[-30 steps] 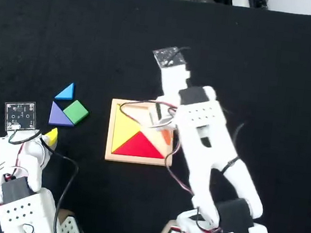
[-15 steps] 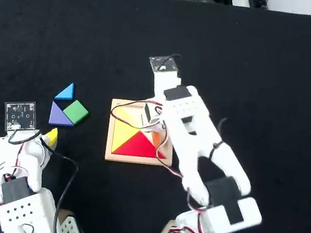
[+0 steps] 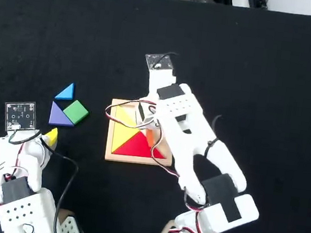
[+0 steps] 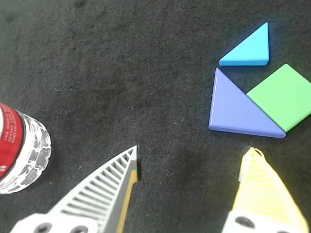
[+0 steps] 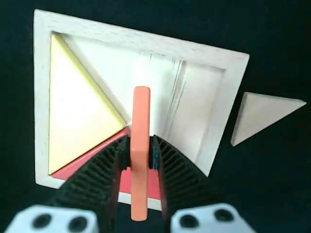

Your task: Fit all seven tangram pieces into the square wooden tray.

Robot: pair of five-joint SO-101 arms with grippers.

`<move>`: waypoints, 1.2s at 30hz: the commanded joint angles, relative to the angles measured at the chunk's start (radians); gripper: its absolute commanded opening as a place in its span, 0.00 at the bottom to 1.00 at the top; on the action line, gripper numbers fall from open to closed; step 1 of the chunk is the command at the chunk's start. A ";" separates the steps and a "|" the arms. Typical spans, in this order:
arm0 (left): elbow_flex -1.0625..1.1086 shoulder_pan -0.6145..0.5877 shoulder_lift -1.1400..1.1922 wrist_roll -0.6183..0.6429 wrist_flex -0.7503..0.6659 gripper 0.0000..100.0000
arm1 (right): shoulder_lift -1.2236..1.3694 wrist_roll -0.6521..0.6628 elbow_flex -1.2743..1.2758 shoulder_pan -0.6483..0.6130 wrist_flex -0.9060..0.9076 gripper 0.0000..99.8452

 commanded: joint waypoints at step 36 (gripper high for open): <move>0.018 0.013 -0.002 -0.012 0.003 0.33 | 0.042 0.316 -0.127 0.043 -0.077 0.07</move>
